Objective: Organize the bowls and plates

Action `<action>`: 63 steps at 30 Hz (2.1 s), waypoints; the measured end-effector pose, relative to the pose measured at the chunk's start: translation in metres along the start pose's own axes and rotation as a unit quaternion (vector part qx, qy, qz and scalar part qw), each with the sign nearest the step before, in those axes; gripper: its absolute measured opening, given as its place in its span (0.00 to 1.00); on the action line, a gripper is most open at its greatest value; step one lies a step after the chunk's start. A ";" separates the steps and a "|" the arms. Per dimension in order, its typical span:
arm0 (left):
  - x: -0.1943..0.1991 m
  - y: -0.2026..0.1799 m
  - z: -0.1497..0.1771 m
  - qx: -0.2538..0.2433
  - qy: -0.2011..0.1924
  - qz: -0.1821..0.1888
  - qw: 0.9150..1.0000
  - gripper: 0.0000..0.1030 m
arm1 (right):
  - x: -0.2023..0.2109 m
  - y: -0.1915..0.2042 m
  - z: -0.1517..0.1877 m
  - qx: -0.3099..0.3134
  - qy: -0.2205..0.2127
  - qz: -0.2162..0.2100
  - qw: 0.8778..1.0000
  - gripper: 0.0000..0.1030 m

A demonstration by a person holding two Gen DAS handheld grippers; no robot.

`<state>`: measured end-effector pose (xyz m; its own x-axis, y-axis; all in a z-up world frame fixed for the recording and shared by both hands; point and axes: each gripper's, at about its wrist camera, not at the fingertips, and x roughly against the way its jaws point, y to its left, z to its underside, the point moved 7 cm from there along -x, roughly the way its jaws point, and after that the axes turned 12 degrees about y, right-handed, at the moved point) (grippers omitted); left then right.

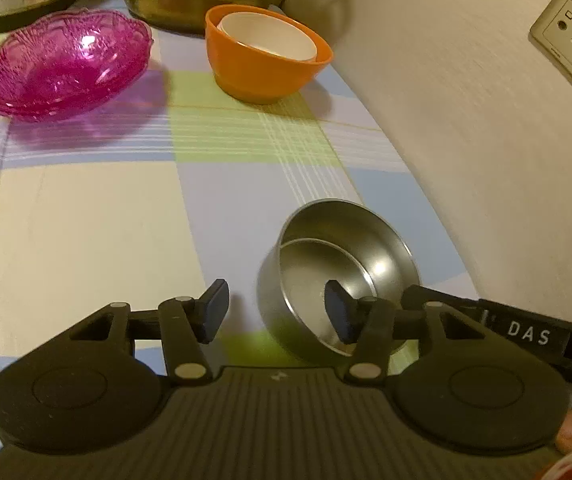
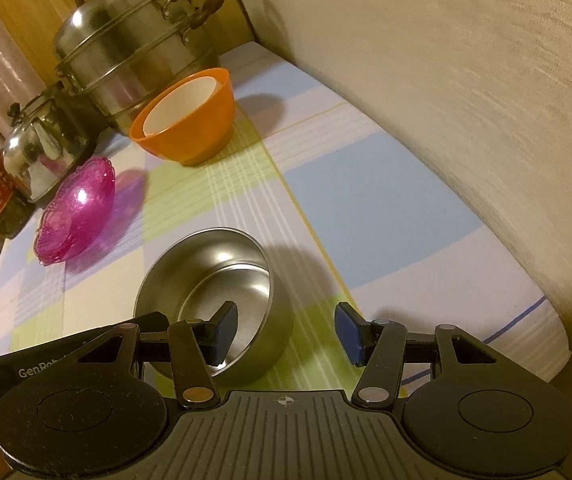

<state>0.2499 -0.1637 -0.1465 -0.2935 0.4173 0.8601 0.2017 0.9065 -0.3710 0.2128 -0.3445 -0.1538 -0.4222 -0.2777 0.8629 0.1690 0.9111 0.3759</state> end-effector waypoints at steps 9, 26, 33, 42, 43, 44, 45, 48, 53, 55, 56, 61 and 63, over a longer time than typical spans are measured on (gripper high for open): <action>-0.006 -0.004 -0.002 -0.011 0.008 -0.009 1.000 0.34 | -0.005 0.002 -0.003 0.001 0.000 -0.004 1.000 0.53; -0.011 -0.004 -0.003 -0.014 0.012 -0.012 1.000 0.15 | -0.017 0.011 -0.003 0.005 0.016 -0.009 1.000 0.20; -0.011 -0.003 -0.003 -0.012 0.010 -0.012 1.000 0.14 | -0.018 0.009 -0.004 0.006 0.016 -0.004 1.000 0.13; -0.003 -0.002 -0.004 -0.007 0.001 -0.010 1.000 0.13 | -0.011 0.014 -0.005 0.008 0.001 -0.014 1.000 0.12; -0.001 -0.002 -0.004 -0.007 0.000 -0.009 1.000 0.13 | -0.009 0.014 -0.006 0.009 -0.001 -0.014 1.000 0.12; 0.001 -0.002 -0.004 -0.006 -0.001 -0.008 1.000 0.13 | -0.008 0.015 -0.006 0.009 -0.003 -0.015 1.000 0.12; 0.002 -0.002 -0.005 -0.005 -0.002 -0.007 1.000 0.13 | -0.007 0.016 -0.007 0.009 -0.005 -0.016 1.000 0.12; 0.009 -0.003 -0.009 -0.006 -0.009 -0.006 1.000 0.13 | -0.003 0.019 -0.010 0.008 -0.011 -0.021 1.000 0.12; 0.019 -0.004 -0.021 -0.002 -0.019 -0.002 1.000 0.13 | 0.004 0.027 -0.020 0.012 -0.023 -0.026 0.999 0.12; 0.024 -0.004 -0.026 0.001 -0.023 0.000 1.000 0.13 | 0.006 0.031 -0.024 0.014 -0.027 -0.028 0.999 0.12; 0.026 -0.004 -0.030 0.002 -0.025 0.000 1.000 0.13 | 0.007 0.032 -0.026 0.014 -0.029 -0.028 0.999 0.12; 0.038 -0.007 -0.049 -0.004 -0.043 -0.003 0.999 0.12 | 0.012 0.042 -0.038 0.020 -0.040 -0.031 0.998 0.12; 0.042 -0.008 -0.057 -0.004 -0.049 -0.003 0.999 0.12 | 0.014 0.045 -0.043 0.022 -0.044 -0.034 0.998 0.12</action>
<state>0.2890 -0.1570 -0.0881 -0.3847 0.4172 0.8234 0.2074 0.9083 -0.3633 0.2526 -0.3200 -0.1108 -0.5076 -0.3131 0.8027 0.0996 0.9041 0.4156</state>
